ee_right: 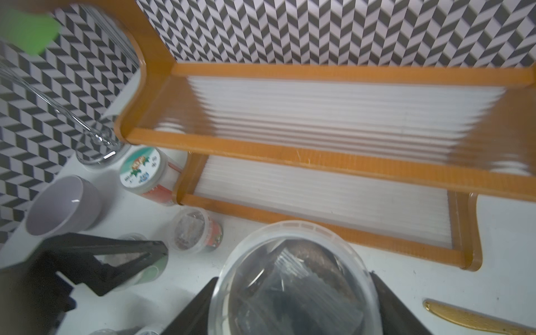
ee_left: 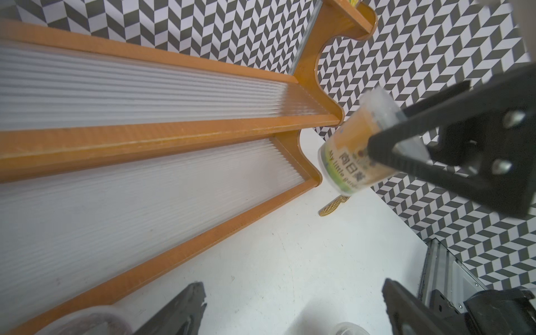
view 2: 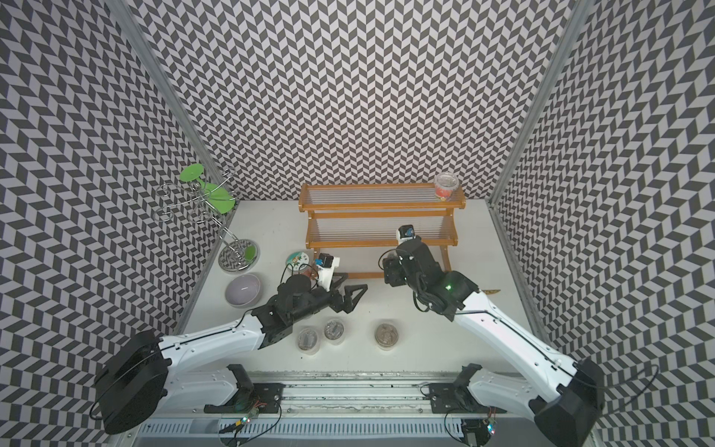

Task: Place the seed container on the shelf
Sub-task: Pick up the seed jar at the center of the board, then place the seed jar on the shelf.

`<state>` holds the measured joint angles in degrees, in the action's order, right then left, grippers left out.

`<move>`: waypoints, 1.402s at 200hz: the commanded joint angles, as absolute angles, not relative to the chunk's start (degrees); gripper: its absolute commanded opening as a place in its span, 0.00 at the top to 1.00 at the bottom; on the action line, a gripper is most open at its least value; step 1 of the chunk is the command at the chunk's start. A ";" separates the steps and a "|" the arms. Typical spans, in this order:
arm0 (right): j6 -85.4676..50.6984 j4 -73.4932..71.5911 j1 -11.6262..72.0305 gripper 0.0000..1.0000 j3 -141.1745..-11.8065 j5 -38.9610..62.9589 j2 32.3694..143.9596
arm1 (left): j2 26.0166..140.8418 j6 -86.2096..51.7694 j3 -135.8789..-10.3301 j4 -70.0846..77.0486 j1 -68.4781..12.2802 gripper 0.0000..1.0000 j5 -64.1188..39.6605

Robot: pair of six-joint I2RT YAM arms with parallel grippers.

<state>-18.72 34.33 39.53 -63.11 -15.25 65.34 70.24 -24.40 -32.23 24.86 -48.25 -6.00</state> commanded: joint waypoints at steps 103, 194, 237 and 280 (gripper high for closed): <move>-10.57 42.51 28.41 0.27 -92.95 -11.05 77.46 | 81.91 -12.08 -50.92 24.35 -48.17 0.00 -14.46; -7.82 42.08 19.20 0.27 -104.18 -6.14 89.35 | 96.61 -8.88 -67.78 25.69 -48.08 0.01 -12.46; -6.60 43.57 16.54 0.27 -110.00 -4.91 94.10 | 98.82 -9.48 -70.73 27.24 -48.43 0.01 -10.32; -5.99 44.73 15.76 0.27 -111.71 -4.66 96.14 | 98.69 -9.33 -71.07 26.87 -48.66 0.00 -10.82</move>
